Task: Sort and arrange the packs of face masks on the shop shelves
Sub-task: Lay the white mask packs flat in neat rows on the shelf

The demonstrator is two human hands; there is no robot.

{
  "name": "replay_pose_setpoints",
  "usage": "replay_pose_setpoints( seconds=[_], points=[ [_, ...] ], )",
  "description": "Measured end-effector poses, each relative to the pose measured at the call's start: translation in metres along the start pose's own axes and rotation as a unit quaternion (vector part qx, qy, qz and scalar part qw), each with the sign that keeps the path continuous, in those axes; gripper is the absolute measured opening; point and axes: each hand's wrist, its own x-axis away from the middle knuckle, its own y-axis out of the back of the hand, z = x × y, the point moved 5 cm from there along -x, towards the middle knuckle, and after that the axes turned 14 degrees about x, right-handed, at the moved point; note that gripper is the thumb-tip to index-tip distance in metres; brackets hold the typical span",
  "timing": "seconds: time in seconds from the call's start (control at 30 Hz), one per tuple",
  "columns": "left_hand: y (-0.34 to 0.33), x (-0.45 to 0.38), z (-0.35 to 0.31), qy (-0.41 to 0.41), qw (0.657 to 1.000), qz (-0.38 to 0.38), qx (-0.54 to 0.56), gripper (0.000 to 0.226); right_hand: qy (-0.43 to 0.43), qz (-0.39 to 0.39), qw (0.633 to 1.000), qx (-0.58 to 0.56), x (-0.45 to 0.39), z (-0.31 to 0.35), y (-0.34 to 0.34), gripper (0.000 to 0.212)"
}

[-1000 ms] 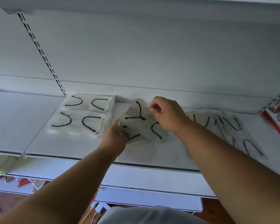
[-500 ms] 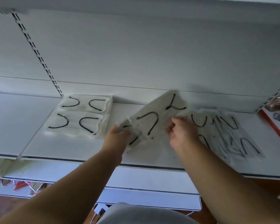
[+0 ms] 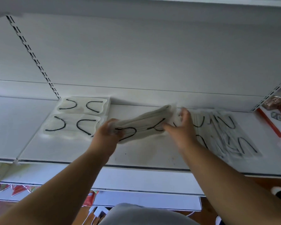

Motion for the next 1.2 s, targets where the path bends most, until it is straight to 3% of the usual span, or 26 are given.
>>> replay_pose_setpoints(
  seconds=[0.07, 0.13, 0.2, 0.4, 0.53, 0.67, 0.77, 0.9, 1.03, 1.2],
  points=[
    [0.003, 0.001, 0.003, 0.021, 0.999, 0.033, -0.005, 0.028, 0.043, 0.122, 0.991, 0.017, 0.004, 0.002, -0.007, 0.08],
    [0.004, 0.003, 0.009, 0.029, 0.999, 0.037, 0.004, 0.036, 0.055, 0.157, 0.986, 0.007, 0.007, -0.003, -0.008, 0.056],
    [0.004, 0.004, 0.012, 0.026, 0.999, 0.019, 0.01, 0.041, 0.065, 0.135, 0.989, -0.016, 0.008, -0.008, -0.005, 0.043],
    [0.003, 0.015, 0.015, 0.014, 1.0, -0.009, -0.011, 0.038, 0.071, 0.137, 0.988, -0.023, 0.014, -0.021, -0.006, 0.048],
    [0.008, 0.016, 0.011, -0.048, 0.996, -0.031, -0.067, 0.032, 0.07, 0.106, 0.99, -0.056, 0.012, -0.019, -0.001, 0.033],
    [0.002, 0.013, 0.013, -0.047, 0.988, 0.008, -0.149, 0.025, 0.041, 0.151, 0.986, -0.061, 0.018, -0.031, -0.008, 0.046],
    [0.001, 0.011, 0.012, -0.065, 0.98, 0.012, -0.188, 0.019, 0.035, 0.128, 0.988, -0.074, 0.019, -0.038, -0.006, 0.032],
    [-0.002, 0.004, 0.017, -0.048, 0.972, 0.007, -0.23, 0.012, 0.044, 0.113, 0.992, -0.022, 0.014, -0.039, 0.0, 0.011],
    [-0.006, -0.01, 0.018, -0.017, 0.97, -0.055, -0.236, 0.021, 0.018, 0.091, 0.995, 0.034, -0.002, -0.05, 0.011, 0.02],
    [-0.044, -0.029, 0.015, -0.002, 0.962, -0.014, -0.273, 0.019, -0.022, 0.072, 0.995, 0.064, -0.031, -0.064, 0.033, 0.021]
  ],
)
